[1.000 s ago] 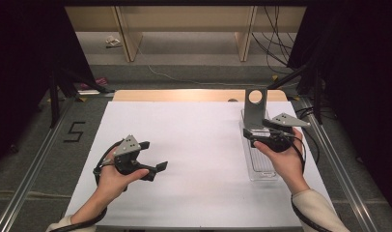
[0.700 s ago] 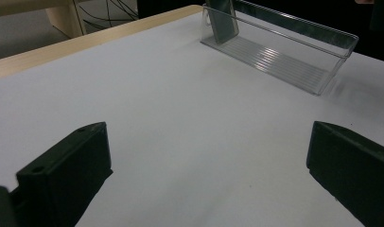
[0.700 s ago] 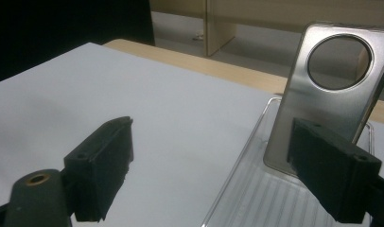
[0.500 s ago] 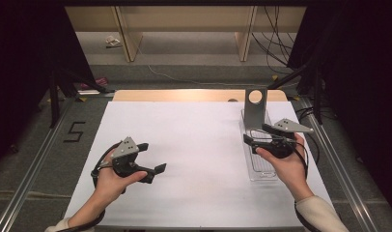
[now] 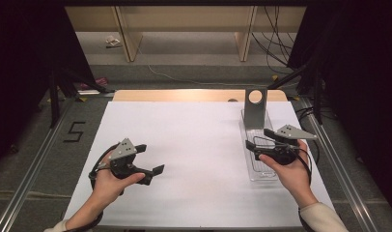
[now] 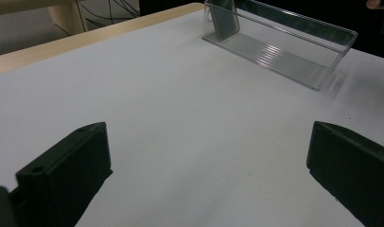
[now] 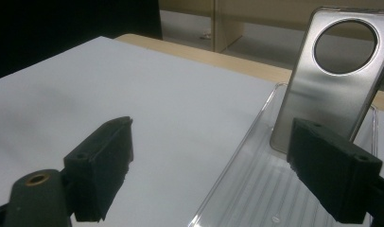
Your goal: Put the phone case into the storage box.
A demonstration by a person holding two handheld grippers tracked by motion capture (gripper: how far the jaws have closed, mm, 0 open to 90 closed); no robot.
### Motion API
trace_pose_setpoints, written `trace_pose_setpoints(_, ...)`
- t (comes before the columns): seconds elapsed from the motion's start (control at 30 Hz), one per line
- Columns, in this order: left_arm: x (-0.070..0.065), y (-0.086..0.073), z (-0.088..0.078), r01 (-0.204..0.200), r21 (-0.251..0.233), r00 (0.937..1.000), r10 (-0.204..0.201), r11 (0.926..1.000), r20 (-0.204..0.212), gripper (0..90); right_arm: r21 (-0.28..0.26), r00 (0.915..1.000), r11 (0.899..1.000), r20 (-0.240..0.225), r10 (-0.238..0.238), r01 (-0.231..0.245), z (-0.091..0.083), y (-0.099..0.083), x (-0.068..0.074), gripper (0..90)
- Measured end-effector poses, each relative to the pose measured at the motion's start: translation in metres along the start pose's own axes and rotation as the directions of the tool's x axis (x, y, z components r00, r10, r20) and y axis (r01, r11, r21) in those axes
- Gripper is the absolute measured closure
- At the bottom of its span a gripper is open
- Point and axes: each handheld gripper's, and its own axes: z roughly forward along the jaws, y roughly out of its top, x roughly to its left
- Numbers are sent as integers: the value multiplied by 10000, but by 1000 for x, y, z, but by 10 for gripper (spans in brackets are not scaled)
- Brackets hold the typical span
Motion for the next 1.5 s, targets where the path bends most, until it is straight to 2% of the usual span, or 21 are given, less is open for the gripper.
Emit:
trace_pose_setpoints(0.5,1,-2,-2,1,23,10000,0,10000,-51,0,-60,9999,9999,-11,100,-100,-11,-13,-2,164)
trace_pose_setpoints(1.5,2,-3,2,22,98,10000,-22,9999,-28,0,-132,9994,9994,101,331,-330,-19,-20,-7,162)
